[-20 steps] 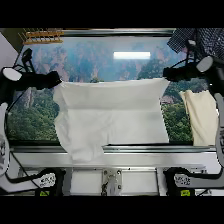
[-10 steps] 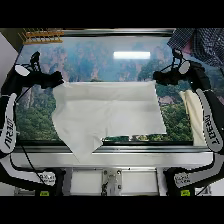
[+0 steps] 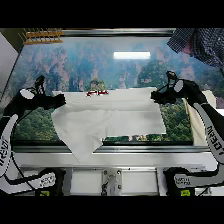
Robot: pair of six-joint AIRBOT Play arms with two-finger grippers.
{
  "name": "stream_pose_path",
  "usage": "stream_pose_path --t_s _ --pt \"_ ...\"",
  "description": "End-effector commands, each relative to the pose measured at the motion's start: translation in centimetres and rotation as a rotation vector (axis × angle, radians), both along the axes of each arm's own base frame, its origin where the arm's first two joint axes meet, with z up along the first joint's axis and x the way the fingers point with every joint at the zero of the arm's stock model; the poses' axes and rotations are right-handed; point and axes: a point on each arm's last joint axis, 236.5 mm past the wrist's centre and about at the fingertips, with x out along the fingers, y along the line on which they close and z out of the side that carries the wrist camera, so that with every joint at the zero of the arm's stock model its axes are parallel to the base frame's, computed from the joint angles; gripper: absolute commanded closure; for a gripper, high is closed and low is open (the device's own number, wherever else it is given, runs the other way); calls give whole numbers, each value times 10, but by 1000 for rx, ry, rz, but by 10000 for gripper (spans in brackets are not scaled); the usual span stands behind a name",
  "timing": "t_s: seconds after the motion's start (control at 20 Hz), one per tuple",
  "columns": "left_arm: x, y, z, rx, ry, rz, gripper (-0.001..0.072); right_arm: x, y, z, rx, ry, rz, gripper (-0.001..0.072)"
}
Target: Fold the clothes and pants, and hang the long-sleeved shirts on hangers.
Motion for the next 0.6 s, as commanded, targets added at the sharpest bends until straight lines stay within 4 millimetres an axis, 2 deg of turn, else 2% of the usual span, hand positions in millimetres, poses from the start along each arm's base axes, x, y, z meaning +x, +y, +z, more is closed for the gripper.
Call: stream_pose_path --t_s 0.0,0.05,0.1,0.2,0.3,0.4,0.55 --pt "-13 -1 -12 -3 25 14 295 -11 13 -7 37 23 -3 507" --pt "-12 0 -8 -4 17 23 264 -9 18 -1 62 11 -9 260" --pt "-9 1 2 0 -11 33 263 -8 18 9 64 -12 -7 201" --pt "-3 3 31 18 -93 38 264 -11 5 37 12 -60 14 201" --pt "-13 -1 56 18 -137 38 264 -39 -22 53 -90 -26 44 201" --pt "-38 -9 58 1 -115 29 264 -86 -47 47 -107 67 4 200" --pt "-79 -21 45 -20 -58 8 264 -160 -59 20 -21 220 -134 199"
